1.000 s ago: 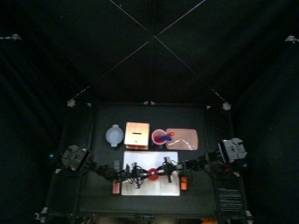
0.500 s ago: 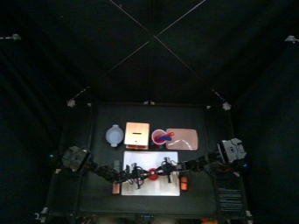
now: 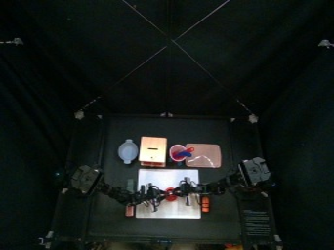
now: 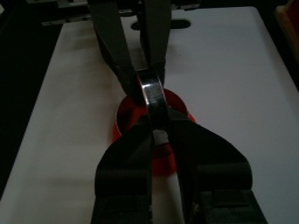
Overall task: Get the cutter from the drawer then cut the dough then place the extra dough in the bowl
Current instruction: Cut the dough
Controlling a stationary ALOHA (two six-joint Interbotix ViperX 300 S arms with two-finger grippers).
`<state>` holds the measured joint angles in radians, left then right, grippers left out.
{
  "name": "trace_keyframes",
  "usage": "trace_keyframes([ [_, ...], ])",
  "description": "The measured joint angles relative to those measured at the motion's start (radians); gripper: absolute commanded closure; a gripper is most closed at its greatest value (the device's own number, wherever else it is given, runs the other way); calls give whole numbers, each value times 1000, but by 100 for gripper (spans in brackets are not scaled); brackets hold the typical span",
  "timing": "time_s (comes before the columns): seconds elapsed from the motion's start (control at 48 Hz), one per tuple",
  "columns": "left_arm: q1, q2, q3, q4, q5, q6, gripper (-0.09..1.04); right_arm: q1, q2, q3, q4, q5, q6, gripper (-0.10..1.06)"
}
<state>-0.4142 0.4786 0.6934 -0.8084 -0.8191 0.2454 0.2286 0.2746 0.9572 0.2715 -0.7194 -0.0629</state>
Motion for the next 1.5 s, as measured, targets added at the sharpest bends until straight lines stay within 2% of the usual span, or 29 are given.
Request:
trace_keyframes([
  [0.396, 2, -11, 2, 2, 2, 0, 40, 3, 0, -8, 2, 2, -14, 48],
  [0.604, 20, -100, 21, 61, 35, 64, 38, 0, -25, -49, -40, 81, -18, 47],
  [0.708, 41, -123, 17, 109, 54, 89, 32, -2, -40, -57, -57, 120, -18, 47],
  [0.938, 75, -130, -40, 206, 57, 95, 6, 5, -48, -78, -67, 150, -12, 42],
  [1.0, 75, -132, -46, 212, 58, 95, 2, 5, -51, -78, -69, 156, -11, 40],
  [1.25, 83, -184, -35, 235, 37, 107, 1, 5, -57, -100, -75, 184, -11, 27],
  [1.5, 63, -301, 37, 238, -114, 150, 1, 5, -60, -133, -86, 247, -11, 26],
])
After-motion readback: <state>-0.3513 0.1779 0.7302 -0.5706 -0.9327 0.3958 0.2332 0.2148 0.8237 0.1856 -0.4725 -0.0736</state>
